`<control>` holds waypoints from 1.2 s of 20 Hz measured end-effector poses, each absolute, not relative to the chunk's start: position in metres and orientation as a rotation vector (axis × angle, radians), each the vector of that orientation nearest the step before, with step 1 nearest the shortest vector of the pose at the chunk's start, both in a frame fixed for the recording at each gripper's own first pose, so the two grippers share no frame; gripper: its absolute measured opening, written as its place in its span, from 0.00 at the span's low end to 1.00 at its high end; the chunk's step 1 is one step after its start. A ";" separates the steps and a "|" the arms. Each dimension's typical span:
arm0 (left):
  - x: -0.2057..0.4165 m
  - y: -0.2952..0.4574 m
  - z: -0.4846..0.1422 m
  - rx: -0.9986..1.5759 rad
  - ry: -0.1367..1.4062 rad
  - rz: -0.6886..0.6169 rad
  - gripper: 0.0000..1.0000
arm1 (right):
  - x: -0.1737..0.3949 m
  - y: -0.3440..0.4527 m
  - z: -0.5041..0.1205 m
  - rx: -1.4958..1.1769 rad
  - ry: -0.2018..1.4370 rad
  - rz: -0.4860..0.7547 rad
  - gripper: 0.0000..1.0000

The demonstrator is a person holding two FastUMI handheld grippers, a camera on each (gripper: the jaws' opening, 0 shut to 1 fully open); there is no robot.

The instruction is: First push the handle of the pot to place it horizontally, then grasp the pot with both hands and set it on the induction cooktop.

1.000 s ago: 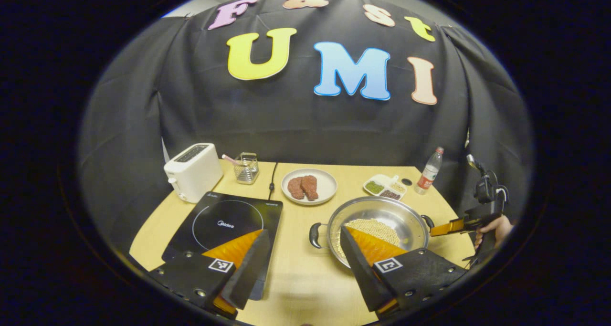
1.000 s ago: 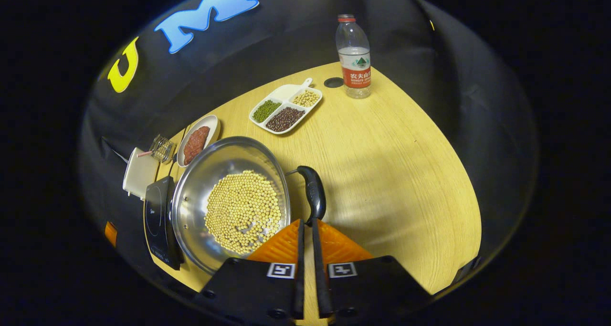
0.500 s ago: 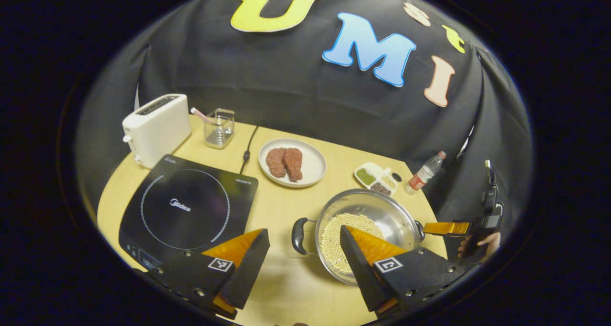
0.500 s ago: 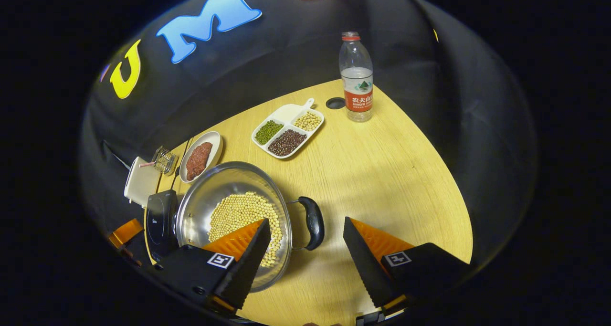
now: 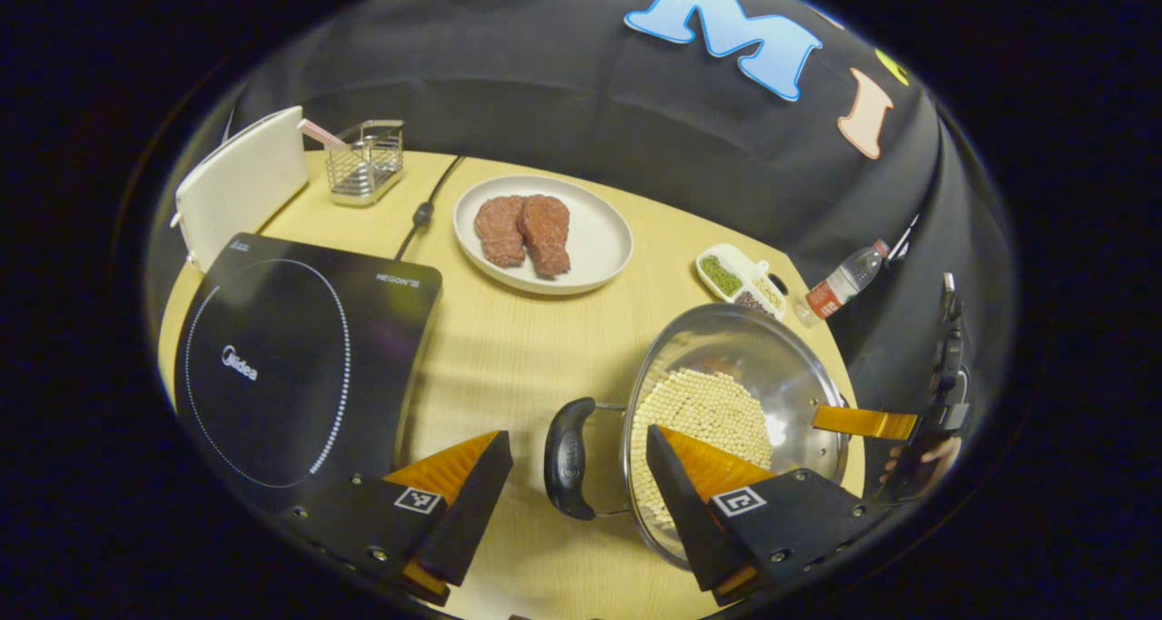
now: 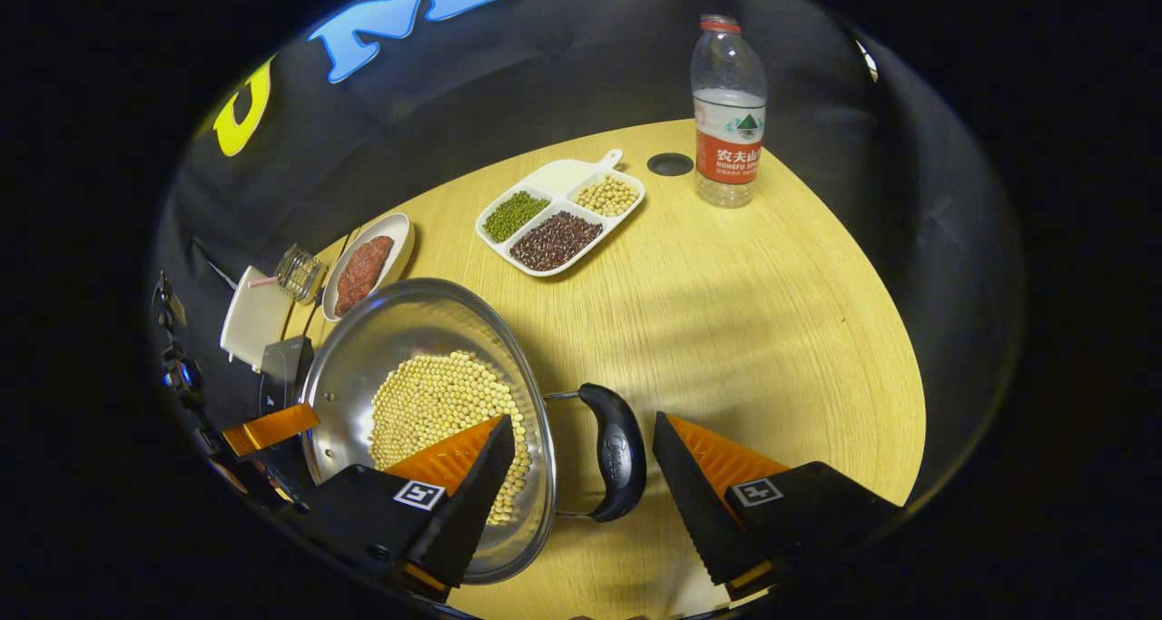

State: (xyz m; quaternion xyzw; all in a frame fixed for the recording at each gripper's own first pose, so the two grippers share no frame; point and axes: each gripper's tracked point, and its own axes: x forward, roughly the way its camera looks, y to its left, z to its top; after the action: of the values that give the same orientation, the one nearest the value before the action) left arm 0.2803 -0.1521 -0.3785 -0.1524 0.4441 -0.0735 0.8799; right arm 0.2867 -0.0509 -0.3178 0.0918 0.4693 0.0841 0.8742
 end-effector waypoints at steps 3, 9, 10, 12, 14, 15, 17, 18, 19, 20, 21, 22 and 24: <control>0.283 -0.155 -0.394 -0.332 0.963 -0.152 0.89 | 0.293 -0.046 -0.329 0.199 0.993 0.181 0.98; 0.284 -0.168 -0.404 -0.359 0.993 -0.180 0.56 | 0.296 -0.048 -0.336 0.186 0.992 0.174 0.73; 0.285 -0.168 -0.403 -0.352 0.993 -0.177 0.53 | 0.296 -0.048 -0.338 0.198 1.001 0.187 0.68; 0.286 -0.168 -0.404 -0.339 1.004 -0.182 0.55 | 0.294 -0.048 -0.338 0.213 1.006 0.211 0.63; 0.285 -0.170 -0.404 -0.345 1.013 -0.195 0.54 | 0.291 -0.047 -0.338 0.221 1.015 0.220 0.57; 0.285 -0.169 -0.404 -0.350 1.012 -0.200 0.50 | 0.291 -0.048 -0.339 0.219 1.020 0.219 0.56; 0.287 -0.169 -0.403 -0.341 1.018 -0.199 0.51 | 0.287 -0.048 -0.339 0.213 1.026 0.216 0.57; 0.288 -0.170 -0.403 -0.335 1.019 -0.195 0.48 | 0.283 -0.049 -0.336 0.215 1.023 0.208 0.55; 0.290 -0.171 -0.402 -0.326 1.019 -0.199 0.51 | 0.281 -0.049 -0.339 0.212 1.032 0.208 0.53; 0.292 -0.172 -0.401 -0.315 1.019 -0.208 0.50 | 0.276 -0.050 -0.337 0.218 1.042 0.202 0.51; 0.295 -0.173 -0.399 -0.313 1.017 -0.215 0.54 | 0.271 -0.051 -0.335 0.225 1.046 0.195 0.51; 0.297 -0.174 -0.398 -0.318 1.017 -0.224 0.54 | 0.266 -0.054 -0.329 0.226 1.044 0.186 0.51; 0.300 -0.169 -0.401 -0.322 1.019 -0.247 0.54 | 0.251 -0.059 -0.316 0.218 1.030 0.165 0.51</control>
State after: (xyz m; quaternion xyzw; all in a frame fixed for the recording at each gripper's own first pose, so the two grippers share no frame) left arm 0.3004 -0.1691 -0.4012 -0.1533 0.4842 -0.1173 0.8534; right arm 0.2508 -0.0585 -0.3156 0.1039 0.4911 0.0787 0.8613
